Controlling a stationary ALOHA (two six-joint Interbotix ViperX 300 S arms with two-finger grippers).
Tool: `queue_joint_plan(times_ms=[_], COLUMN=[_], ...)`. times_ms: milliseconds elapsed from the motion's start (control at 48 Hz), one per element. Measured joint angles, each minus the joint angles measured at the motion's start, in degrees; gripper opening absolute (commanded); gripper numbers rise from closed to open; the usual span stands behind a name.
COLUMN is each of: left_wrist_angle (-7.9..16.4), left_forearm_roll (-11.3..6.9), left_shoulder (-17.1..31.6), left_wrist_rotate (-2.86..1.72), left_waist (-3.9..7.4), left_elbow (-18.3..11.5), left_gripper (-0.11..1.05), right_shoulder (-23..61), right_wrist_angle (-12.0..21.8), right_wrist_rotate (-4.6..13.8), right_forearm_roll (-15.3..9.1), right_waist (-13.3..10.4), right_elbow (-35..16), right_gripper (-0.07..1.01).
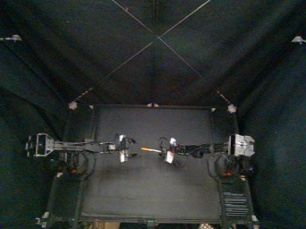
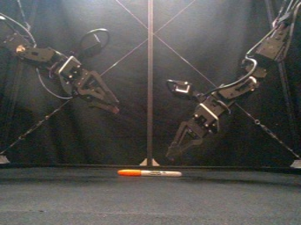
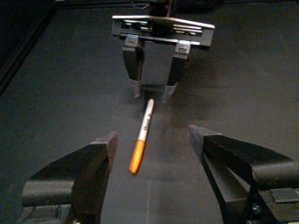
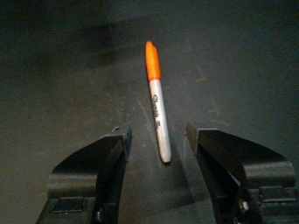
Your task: Uncap the pen
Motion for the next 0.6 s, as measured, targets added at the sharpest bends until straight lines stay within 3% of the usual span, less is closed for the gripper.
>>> queue_joint_plan(times_ms=[83, 250, 458, 604], left_wrist_angle=[2.20, 3.69, 10.11, 10.81], left_forearm_roll=[-0.62, -0.70, -0.62, -0.44], left_shoulder=[0.79, 3.69, 9.14, 11.07], left_wrist_rotate=[0.00, 0.00, 0.09, 0.09], left_waist=[0.00, -0.18, -0.26, -0.26], left_elbow=[-0.70, -2.99, -7.91, -8.88], left_gripper=[0.98, 0.98, 0.98, 0.98], right_shoulder=[1.14, 2.02, -2.46, -4.48], right_wrist_angle=[1.23, 2.29, 3.60, 3.78], right_wrist_rotate=[0.00, 0.09, -0.09, -0.09], right_forearm_roll=[-0.09, 0.00, -0.62, -0.79], right_waist=[0.00, -0.09, 0.53, 1.93], right_elbow=[-0.79, -1.14, -1.05, -1.05], right_gripper=[0.76, 0.55, 0.54, 0.54])
